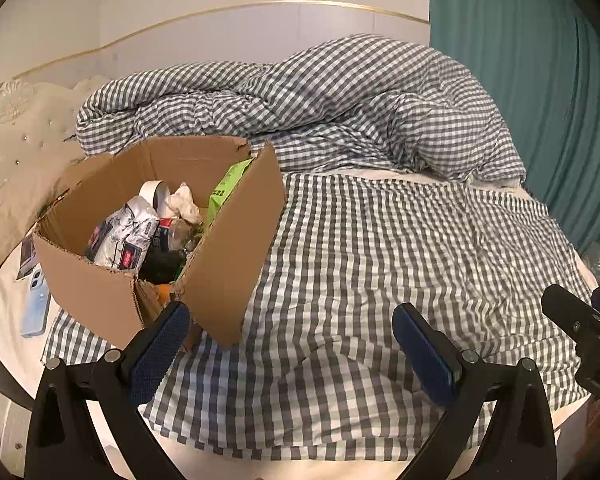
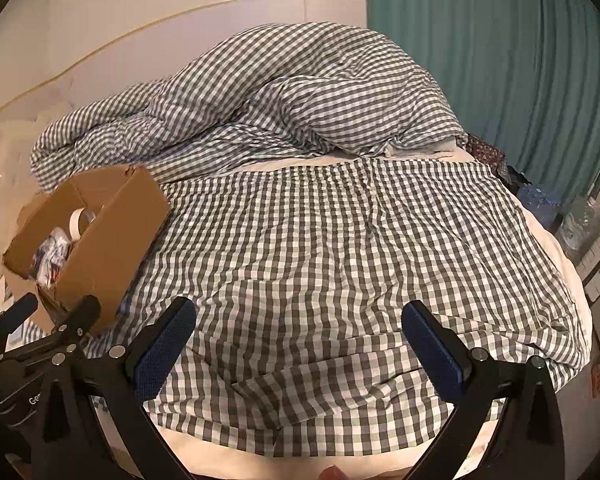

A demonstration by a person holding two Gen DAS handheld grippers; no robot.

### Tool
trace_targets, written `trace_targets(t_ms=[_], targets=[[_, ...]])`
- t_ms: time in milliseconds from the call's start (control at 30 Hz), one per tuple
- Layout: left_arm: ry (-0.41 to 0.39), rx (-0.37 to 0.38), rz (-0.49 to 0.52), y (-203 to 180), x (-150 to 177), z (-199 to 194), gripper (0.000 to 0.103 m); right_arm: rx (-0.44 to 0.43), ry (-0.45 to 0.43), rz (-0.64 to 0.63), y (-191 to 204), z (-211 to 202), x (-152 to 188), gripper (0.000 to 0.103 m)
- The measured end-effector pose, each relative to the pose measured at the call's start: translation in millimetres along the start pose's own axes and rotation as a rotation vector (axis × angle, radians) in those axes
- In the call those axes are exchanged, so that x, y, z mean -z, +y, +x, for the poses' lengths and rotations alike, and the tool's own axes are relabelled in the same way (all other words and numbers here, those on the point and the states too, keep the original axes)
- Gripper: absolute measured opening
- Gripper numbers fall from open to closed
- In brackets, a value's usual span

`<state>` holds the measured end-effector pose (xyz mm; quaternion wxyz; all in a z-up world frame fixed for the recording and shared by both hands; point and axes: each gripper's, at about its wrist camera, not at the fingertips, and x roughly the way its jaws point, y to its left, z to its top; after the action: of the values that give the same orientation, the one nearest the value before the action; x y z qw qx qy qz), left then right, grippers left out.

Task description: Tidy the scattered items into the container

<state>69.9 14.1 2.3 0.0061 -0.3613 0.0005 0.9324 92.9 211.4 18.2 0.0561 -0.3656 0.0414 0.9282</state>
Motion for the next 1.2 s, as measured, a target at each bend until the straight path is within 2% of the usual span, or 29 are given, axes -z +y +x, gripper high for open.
trace_targets(t_ms=[333, 1000, 1200], targets=[[0.001, -0.01, 0.016, 0.4, 0.5, -2.8, 0.103, 0.018, 0.009, -0.057, 11.2, 0.5, 6.0, 0.102], [-0.018, -0.026, 0.008, 5.4, -2.6, -9.3, 0.103, 0.01, 0.019, -0.051, 6.7, -0.6, 10.0, 0.102], [-0.021, -0.009, 0.017, 4.3, -2.6, -9.8, 0.103, 0.013, 0.023, -0.059, 9.2, 0.3, 12.1, 0.102]])
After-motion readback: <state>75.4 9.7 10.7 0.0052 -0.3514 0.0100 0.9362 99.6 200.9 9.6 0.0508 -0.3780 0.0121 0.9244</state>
